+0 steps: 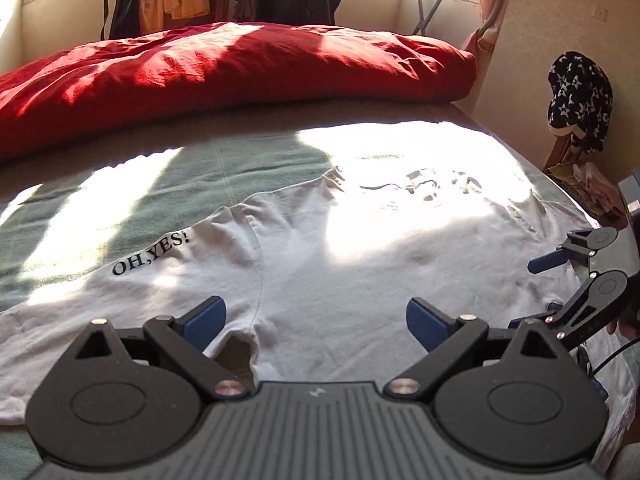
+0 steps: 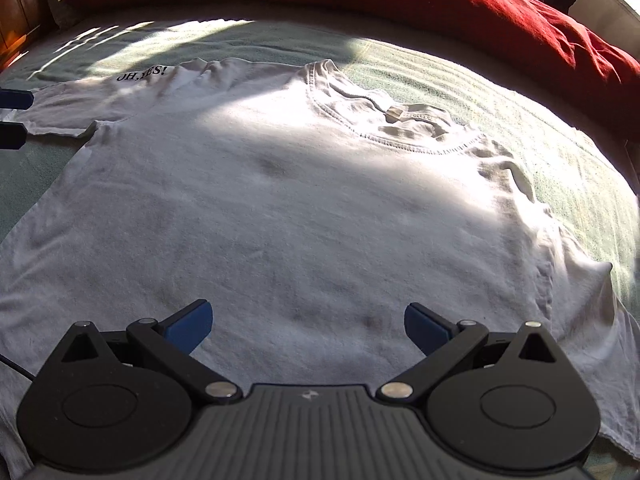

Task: Fold clothes
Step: 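Move the open left tool to the sleeve printed 'OH,YES!'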

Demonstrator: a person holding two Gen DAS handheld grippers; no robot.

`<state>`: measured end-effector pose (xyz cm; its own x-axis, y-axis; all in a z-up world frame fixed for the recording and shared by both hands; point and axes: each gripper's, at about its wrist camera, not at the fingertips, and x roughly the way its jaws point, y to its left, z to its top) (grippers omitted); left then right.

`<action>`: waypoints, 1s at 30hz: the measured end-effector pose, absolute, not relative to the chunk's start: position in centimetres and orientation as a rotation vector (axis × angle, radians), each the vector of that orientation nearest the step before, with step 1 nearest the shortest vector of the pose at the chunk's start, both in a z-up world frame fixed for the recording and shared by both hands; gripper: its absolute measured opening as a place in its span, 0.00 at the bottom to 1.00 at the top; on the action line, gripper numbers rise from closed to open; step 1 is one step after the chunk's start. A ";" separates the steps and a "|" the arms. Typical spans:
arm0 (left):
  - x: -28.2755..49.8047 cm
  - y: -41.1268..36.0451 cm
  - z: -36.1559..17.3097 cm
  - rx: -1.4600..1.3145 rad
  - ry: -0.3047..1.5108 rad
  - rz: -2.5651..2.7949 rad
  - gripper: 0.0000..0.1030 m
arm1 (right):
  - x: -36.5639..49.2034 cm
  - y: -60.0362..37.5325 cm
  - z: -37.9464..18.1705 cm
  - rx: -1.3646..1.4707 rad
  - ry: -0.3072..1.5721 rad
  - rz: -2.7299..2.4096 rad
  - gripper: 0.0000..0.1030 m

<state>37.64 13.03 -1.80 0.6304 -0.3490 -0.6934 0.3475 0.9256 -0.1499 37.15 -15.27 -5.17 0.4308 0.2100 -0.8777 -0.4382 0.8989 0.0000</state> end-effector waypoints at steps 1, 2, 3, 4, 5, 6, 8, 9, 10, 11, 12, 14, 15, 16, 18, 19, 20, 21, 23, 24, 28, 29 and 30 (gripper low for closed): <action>39.2 12.0 -2.6 -0.016 0.802 -0.407 0.94 | 37.1 -15.4 -5.4 -0.235 1.048 0.406 1.00; 40.6 11.4 -3.6 -0.036 0.831 -0.405 0.93 | 37.0 -15.5 -5.6 -0.230 1.045 0.402 1.00; 41.7 11.0 -4.5 -0.057 0.857 -0.398 0.93 | 36.9 -15.6 -5.8 -0.224 1.041 0.398 1.00; 42.4 10.9 -5.3 -0.078 0.882 -0.385 0.93 | 36.8 -15.7 -6.0 -0.219 1.038 0.395 1.00; 42.9 11.1 -6.0 -0.098 0.904 -0.364 0.93 | 36.7 -15.8 -6.3 -0.214 1.035 0.391 1.00; 43.3 11.4 -6.7 -0.119 0.927 -0.343 0.93 | 36.6 -15.9 -6.5 -0.208 1.031 0.388 1.00; 43.5 12.6 -7.5 -0.161 0.961 -0.287 0.93 | 36.4 -16.0 -6.9 -0.197 1.024 0.380 1.00; 43.4 13.3 -7.9 -0.182 0.976 -0.257 0.93 | 36.3 -16.1 -7.1 -0.192 1.021 0.377 1.00; 43.2 14.0 -8.1 -0.194 0.989 -0.232 0.93 | 36.2 -16.2 -7.3 -0.187 1.017 0.373 1.00; 42.9 14.6 -8.1 -0.197 1.001 -0.212 0.93 | 36.1 -16.3 -7.5 -0.181 1.014 0.370 1.00; 42.5 15.1 -8.1 -0.192 1.015 -0.193 0.93 | 36.2 -16.3 -7.6 -0.181 1.017 0.370 1.00; 41.6 15.9 -8.0 -0.167 1.046 -0.160 0.93 | 36.3 -16.3 -7.6 -0.181 1.025 0.372 1.00; 41.2 16.3 -8.0 -0.159 1.057 -0.148 0.93 | 36.4 -16.3 -7.6 -0.181 1.028 0.373 1.00; 40.9 16.6 -7.9 -0.156 1.066 -0.140 0.93 | 36.5 -16.2 -7.6 -0.183 1.033 0.372 1.00; 40.6 17.0 -7.5 -0.154 1.076 -0.123 0.93 | 36.6 -16.2 -7.6 -0.185 1.042 0.373 1.00; 40.8 17.2 -7.2 -0.155 1.076 -0.111 0.93 | 36.7 -16.2 -7.6 -0.185 1.047 0.373 1.00; 41.0 17.3 -6.8 -0.159 1.070 -0.102 0.93 | 36.8 -16.1 -7.6 -0.186 1.050 0.374 1.00; 41.4 17.3 -6.5 -0.164 1.056 -0.102 0.93 | 36.8 -16.1 -7.6 -0.188 1.054 0.375 1.00; 42.4 17.1 -5.8 -0.168 1.025 -0.114 0.93 | 36.8 -16.1 -7.6 -0.192 1.055 0.377 1.00; 43.1 16.8 -5.5 -0.164 1.011 -0.123 0.93 | 36.8 -16.1 -7.6 -0.191 1.054 0.377 1.00; 46.2 15.7 -5.1 -0.161 0.982 -0.161 0.93 | 36.6 -16.1 -7.7 -0.195 1.043 0.375 1.00; 47.0 15.5 -5.3 -0.168 0.982 -0.173 0.93 | 36.6 -16.0 -7.7 -0.196 1.040 0.375 1.00; 47.7 15.3 -5.5 -0.172 0.986 -0.182 0.93 | 36.6 -16.0 -7.7 -0.196 1.039 0.374 1.00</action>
